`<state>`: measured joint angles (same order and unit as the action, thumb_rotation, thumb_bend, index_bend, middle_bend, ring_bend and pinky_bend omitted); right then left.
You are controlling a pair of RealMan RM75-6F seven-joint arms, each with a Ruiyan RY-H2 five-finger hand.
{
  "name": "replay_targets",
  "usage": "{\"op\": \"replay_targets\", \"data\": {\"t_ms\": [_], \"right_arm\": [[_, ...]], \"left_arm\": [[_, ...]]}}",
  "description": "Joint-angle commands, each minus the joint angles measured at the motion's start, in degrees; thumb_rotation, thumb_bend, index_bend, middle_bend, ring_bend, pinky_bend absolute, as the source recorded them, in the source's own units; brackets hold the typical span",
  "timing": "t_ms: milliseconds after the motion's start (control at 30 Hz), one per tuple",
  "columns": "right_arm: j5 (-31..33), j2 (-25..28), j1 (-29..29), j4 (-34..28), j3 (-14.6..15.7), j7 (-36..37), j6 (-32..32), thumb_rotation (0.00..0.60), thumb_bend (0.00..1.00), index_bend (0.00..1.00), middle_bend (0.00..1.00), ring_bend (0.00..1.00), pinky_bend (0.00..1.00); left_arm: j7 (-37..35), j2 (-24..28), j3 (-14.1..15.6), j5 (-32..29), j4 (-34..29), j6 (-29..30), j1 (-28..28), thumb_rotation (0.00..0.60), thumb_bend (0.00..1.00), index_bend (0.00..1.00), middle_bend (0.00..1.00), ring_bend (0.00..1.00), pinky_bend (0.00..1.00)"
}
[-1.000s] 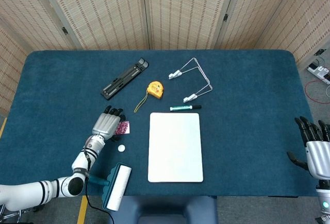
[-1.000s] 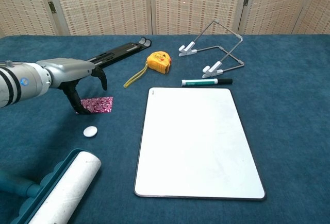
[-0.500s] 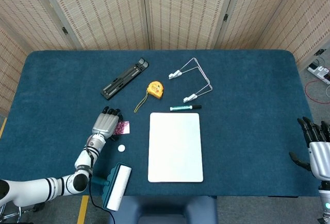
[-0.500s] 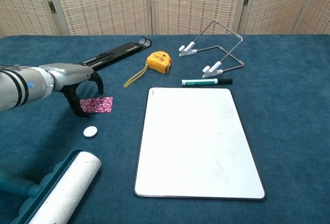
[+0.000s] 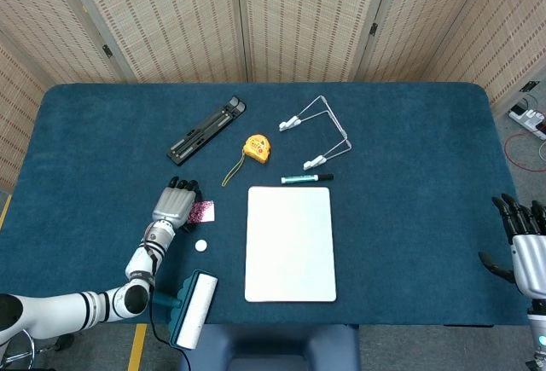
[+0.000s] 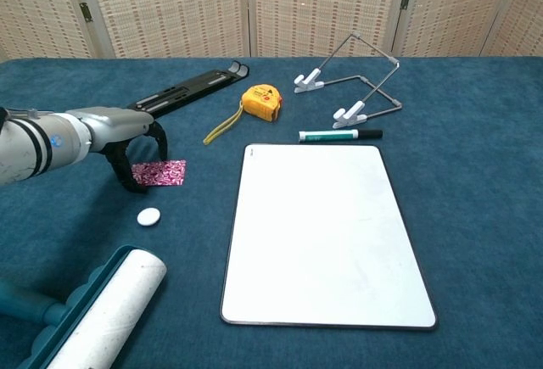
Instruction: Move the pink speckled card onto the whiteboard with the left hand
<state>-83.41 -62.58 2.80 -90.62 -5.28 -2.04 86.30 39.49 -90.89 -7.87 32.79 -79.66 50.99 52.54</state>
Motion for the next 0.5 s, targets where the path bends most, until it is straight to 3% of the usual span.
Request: {"op": "replay_targets", "data": {"t_ms": [33, 500], "right_arm": [[0.02, 0.01, 0.01, 0.0, 0.0, 0.03, -0.05, 0.6, 0.23, 0.09, 0.11, 0.14, 0.0], [0.15, -0.08, 0.07, 0.22, -0.07, 0.28, -0.22, 0.6, 0.23, 0.09, 0.11, 0.14, 0.0]], "left_arm": [[-0.23, -0.18, 0.08, -0.09, 0.35, 0.09, 0.07, 0.6, 0.28, 0.35, 0.15, 0.13, 0.0], [-1.5, -0.67, 0.78, 1.07, 0.85, 0.46, 0.04, 0.6, 0.28, 0.41, 0.15, 0.14, 0.0]]}}
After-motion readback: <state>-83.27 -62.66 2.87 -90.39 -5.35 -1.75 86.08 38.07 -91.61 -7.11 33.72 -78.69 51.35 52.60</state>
